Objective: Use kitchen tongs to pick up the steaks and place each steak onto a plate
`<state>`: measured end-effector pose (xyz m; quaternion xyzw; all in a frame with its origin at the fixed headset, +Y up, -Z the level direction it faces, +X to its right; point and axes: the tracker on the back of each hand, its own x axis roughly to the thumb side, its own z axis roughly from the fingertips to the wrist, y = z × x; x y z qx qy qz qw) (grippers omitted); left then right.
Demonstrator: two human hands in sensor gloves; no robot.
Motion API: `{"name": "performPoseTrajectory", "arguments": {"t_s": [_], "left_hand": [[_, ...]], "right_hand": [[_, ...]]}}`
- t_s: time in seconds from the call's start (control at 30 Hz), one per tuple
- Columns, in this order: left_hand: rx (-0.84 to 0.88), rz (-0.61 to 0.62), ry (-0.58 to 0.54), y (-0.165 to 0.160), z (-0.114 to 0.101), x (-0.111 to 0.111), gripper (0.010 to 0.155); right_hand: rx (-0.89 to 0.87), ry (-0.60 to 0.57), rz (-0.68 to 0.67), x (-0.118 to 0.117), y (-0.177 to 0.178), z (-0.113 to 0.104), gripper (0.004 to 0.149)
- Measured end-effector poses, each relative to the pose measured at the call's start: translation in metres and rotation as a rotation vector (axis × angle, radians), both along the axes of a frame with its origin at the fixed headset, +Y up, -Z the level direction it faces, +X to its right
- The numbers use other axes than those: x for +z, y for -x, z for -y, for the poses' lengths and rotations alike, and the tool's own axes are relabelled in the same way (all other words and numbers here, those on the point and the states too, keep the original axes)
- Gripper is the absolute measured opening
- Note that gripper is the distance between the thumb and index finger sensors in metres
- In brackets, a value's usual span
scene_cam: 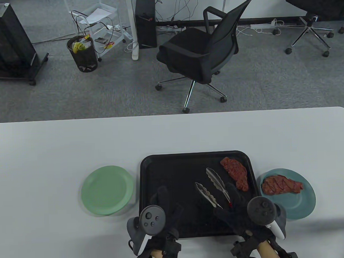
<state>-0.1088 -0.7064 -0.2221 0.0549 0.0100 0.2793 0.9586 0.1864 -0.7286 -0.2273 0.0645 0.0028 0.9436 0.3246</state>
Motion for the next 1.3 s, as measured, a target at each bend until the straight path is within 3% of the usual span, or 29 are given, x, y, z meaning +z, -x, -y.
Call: {"name": "performPoseTrajectory", "arguments": {"t_s": [0.07, 0.23, 0.47, 0.57, 0.8, 1.03, 1.3], "left_hand": [[-0.003, -0.010, 0.021, 0.001, 0.003, -0.001, 0.082], [-0.043, -0.001, 0.045, -0.003, 0.006, -0.002, 0.082], [-0.056, -0.016, 0.063, -0.002, 0.008, -0.004, 0.082], [-0.042, -0.100, 0.054, 0.010, 0.005, -0.009, 0.083], [-0.140, -0.361, 0.112, 0.081, 0.002, -0.036, 0.086], [-0.273, -0.620, 0.269, 0.172, 0.020, -0.050, 0.087], [-0.188, -0.658, 0.448, 0.209, 0.047, -0.076, 0.083]], "right_hand": [[0.090, -0.108, 0.028, -0.001, 0.001, 0.001, 0.090], [0.319, -0.114, 0.034, -0.002, 0.001, 0.010, 0.089], [0.319, -0.101, 0.049, -0.003, -0.005, 0.012, 0.089], [0.319, -0.103, 0.054, -0.005, -0.008, 0.010, 0.089], [0.354, -0.114, 0.078, -0.005, -0.015, 0.006, 0.089], [0.388, -0.086, 0.117, -0.011, -0.022, 0.009, 0.089], [0.426, -0.064, 0.169, -0.011, -0.028, 0.008, 0.089]]}}
